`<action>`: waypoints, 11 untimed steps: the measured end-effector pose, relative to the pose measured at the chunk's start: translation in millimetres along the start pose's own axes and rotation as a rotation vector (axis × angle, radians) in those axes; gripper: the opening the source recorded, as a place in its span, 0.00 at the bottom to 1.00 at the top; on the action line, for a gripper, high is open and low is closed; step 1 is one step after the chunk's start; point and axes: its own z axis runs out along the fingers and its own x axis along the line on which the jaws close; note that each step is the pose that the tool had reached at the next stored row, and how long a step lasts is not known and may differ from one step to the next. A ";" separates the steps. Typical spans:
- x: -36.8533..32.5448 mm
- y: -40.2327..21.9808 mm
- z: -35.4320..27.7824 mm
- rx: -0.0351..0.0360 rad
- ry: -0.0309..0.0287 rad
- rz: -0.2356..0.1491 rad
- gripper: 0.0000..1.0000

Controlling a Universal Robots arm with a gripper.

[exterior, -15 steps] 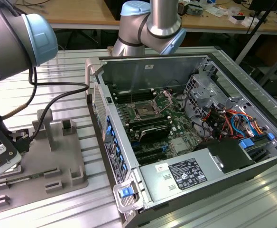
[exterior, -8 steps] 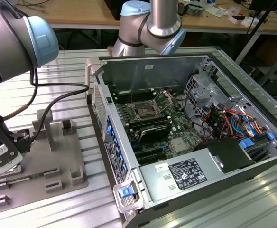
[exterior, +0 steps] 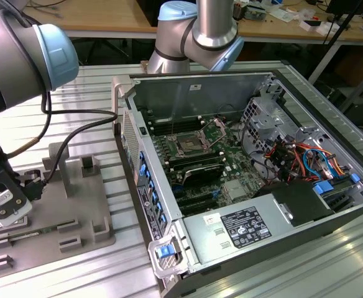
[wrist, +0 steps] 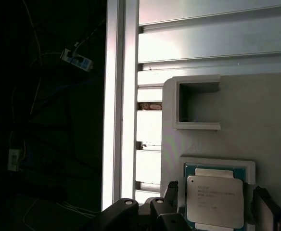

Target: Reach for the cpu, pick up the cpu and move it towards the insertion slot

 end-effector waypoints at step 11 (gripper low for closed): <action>-0.1 -0.2 4.0 0.0000 0.0000 0.000 0.59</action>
